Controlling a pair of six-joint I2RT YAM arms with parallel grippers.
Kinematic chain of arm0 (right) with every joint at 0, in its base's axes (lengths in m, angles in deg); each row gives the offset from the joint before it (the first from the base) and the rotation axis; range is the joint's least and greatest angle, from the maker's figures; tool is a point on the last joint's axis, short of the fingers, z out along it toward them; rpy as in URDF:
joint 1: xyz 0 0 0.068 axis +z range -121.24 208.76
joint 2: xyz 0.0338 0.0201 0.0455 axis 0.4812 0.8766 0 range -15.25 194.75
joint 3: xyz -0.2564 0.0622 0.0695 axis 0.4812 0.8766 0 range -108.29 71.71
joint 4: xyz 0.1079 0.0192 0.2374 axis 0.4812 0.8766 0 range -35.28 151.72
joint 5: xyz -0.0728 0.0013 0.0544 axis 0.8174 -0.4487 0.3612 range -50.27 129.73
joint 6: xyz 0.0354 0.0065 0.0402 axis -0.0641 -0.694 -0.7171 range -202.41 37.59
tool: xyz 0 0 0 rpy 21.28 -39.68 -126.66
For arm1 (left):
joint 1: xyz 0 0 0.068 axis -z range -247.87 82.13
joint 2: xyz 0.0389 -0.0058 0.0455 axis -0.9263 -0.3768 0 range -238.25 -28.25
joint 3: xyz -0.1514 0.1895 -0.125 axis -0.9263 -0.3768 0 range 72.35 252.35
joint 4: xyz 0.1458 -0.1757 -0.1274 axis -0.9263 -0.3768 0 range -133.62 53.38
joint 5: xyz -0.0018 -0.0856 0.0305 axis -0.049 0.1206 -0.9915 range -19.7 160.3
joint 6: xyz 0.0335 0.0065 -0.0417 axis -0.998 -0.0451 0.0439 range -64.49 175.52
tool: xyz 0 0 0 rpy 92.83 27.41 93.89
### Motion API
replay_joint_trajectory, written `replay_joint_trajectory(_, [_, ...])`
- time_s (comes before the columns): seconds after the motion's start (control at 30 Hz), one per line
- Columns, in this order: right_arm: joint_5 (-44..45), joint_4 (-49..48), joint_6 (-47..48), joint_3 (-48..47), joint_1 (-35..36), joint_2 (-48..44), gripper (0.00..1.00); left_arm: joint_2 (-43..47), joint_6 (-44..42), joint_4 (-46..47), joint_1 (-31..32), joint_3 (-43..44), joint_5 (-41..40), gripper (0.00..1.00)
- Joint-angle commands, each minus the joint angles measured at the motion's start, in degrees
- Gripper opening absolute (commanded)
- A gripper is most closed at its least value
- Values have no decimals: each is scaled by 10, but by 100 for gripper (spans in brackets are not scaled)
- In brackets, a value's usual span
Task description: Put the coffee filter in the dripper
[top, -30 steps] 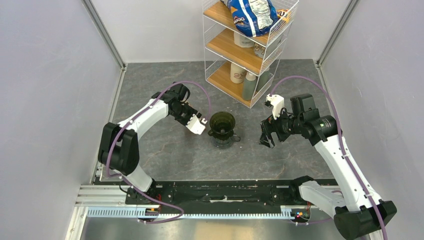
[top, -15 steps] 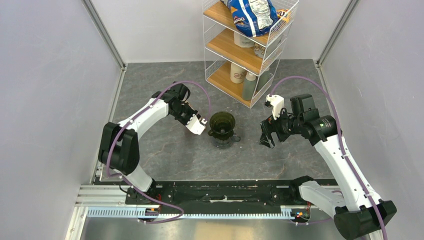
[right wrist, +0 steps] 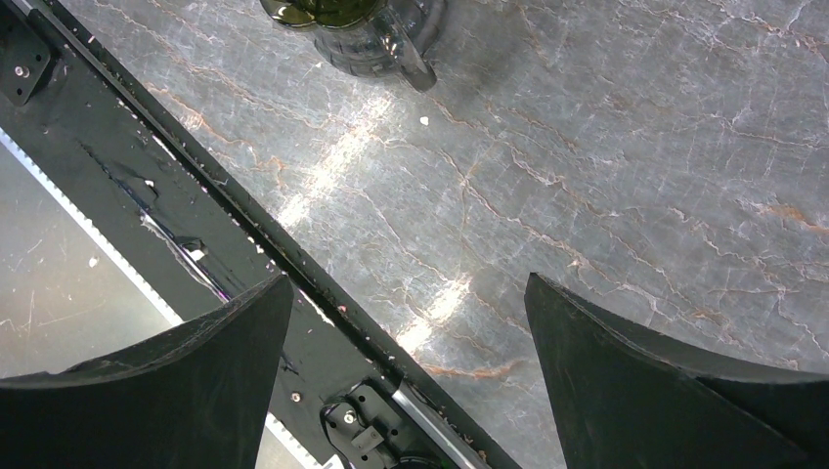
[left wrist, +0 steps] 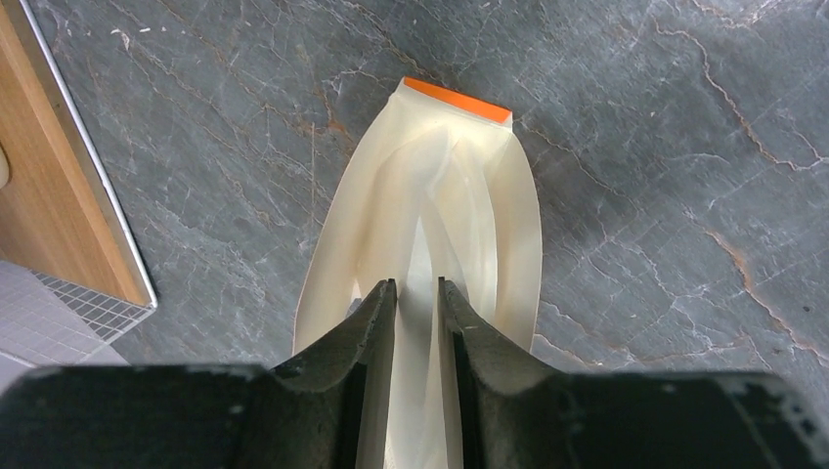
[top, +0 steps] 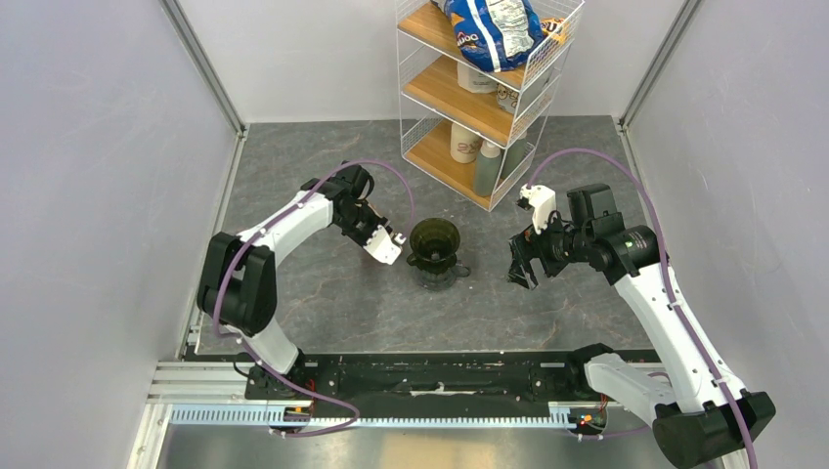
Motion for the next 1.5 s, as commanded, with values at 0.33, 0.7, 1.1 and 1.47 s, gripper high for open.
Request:
replay_joint_trajectory(0.33, [-5, -12, 12, -15, -2, 9, 97, 56, 21, -23, 3, 46, 24, 2])
replay_joint_trajectory(0.7, [-27, -19, -3, -70, -1, 17, 97, 174, 69, -120, -26, 91, 35, 2])
replay_joint_trajectory(1.1, [-73, -205, -47, -77, -1, -21, 97, 212, 522, -119, -30, 309, 181, 2])
replay_joint_trajectory(1.47, [-1, -344, -361, -171, 11, 62, 93, 250, 1059, 199, 83, 260, -102, 2])
